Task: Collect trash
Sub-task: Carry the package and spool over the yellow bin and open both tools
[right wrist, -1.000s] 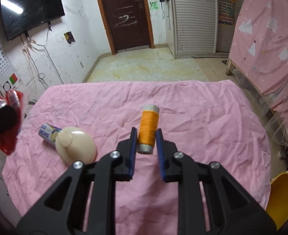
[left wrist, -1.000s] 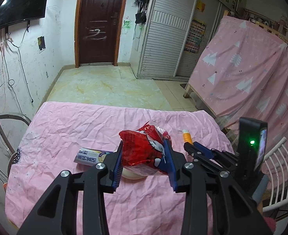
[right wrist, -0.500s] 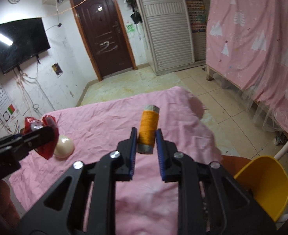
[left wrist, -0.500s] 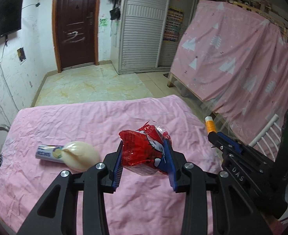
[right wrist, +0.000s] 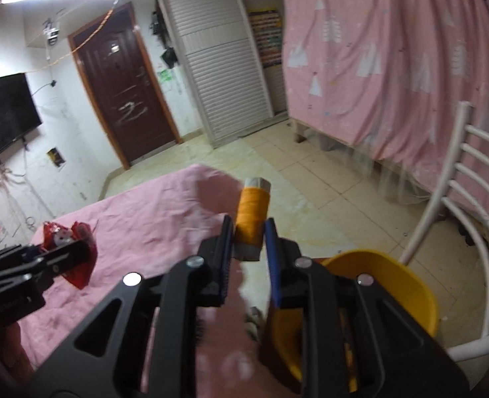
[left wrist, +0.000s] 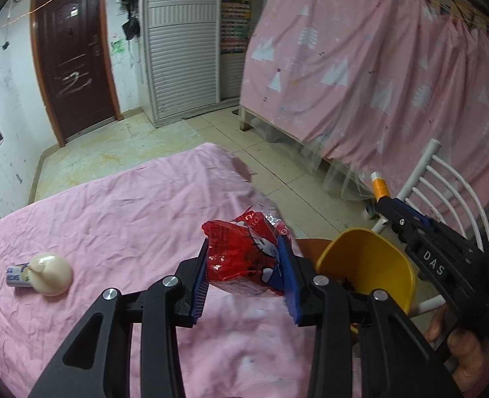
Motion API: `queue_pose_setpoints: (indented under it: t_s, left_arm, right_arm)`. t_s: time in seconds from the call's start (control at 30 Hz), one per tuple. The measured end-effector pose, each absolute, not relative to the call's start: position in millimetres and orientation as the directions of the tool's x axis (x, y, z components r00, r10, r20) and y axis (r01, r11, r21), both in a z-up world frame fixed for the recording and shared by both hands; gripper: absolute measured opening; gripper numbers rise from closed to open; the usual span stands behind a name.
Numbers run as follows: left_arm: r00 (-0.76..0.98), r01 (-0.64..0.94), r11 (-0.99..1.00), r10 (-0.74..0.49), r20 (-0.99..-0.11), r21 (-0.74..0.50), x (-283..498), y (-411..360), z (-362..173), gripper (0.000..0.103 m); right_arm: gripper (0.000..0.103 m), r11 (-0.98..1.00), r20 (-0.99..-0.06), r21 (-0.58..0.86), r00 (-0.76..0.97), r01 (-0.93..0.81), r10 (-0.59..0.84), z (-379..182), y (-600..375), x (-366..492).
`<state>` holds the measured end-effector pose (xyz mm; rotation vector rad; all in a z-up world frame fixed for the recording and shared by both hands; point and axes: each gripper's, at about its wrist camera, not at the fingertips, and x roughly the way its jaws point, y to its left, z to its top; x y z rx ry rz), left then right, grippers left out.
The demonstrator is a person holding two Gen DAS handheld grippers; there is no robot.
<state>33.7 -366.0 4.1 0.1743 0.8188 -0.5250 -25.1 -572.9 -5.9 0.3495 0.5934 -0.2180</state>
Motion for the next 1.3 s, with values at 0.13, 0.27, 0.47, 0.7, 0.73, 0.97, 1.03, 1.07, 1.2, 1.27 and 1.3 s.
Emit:
queue_pose_setpoints:
  t_s: [0.13,0.27,0.47,0.7,0.73,0.97,1.03,1.07,1.2,1.27,1.3]
  left_arm:
    - [0.519,0.57,0.819,-0.422,-0.743,-0.067,18.7,-398.2,1.3,0.029]
    - [0.458,0.628,0.771,-0.476,-0.751,-0.106,7.7,-428.2,-3.6,0.029]
    - [0.38,0.687,0.71,-0.534,-0.755,-0.156,-5.3,-477.2,-15.2,0.029]
    - [0.342,0.689,0.7,-0.54,-0.769,-0.186,-3.6,-507.8,-31.4,0.068]
    - [0.339,0.684,0.704,-0.541,-0.77,-0.193,-2.3,-509.6,-34.0,0.069]
    - [0.333,0.66,0.723,-0.525,-0.783,-0.205,5.5,-501.2,-42.5,0.07]
    - [0.337,0.654,0.727,-0.529,-0.779,-0.211,9.3,-493.7,-39.7,0.07]
    - [0.341,0.65,0.73,-0.529,-0.777,-0.212,10.3,-489.4,-38.3,0.07]
    - [0.352,0.639,0.738,-0.533,-0.769,-0.219,15.5,-473.2,-31.7,0.072]
    - [0.373,0.635,0.744,-0.532,-0.76,-0.21,17.2,-461.5,-27.3,0.074]
    - [0.386,0.631,0.749,-0.531,-0.754,-0.204,17.7,-454.6,-24.9,0.074]
  right_arm:
    - [0.018,0.903,-0.596,0.245,0.79,0.352,-0.147,-14.4,-601.4,-45.4]
    - [0.018,0.89,-0.623,0.24,0.764,0.388,-0.165,-27.2,-618.6,-57.9]
    - [0.019,0.872,-0.663,0.223,0.724,0.435,-0.191,-48.2,-637.2,-74.5]
    - [0.019,0.837,-0.687,0.257,0.701,0.483,-0.193,-67.7,-657.0,-88.3]
    - [0.019,0.834,-0.688,0.261,0.699,0.486,-0.192,-69.2,-658.1,-89.3]
    - [0.019,0.829,-0.695,0.282,0.698,0.483,-0.171,-75.6,-656.9,-87.1]
    - [0.024,0.836,-0.693,0.279,0.702,0.472,-0.165,-73.9,-650.6,-83.5]
    - [0.036,0.84,-0.69,0.279,0.705,0.465,-0.161,-72.6,-647.2,-82.1]
    - [0.045,0.858,-0.674,0.28,0.724,0.431,-0.144,-64.5,-631.4,-75.2]
    - [0.046,0.865,-0.664,0.285,0.736,0.413,-0.133,-58.2,-622.8,-71.2]
    - [0.052,0.868,-0.66,0.287,0.741,0.405,-0.128,-55.4,-618.2,-68.4]
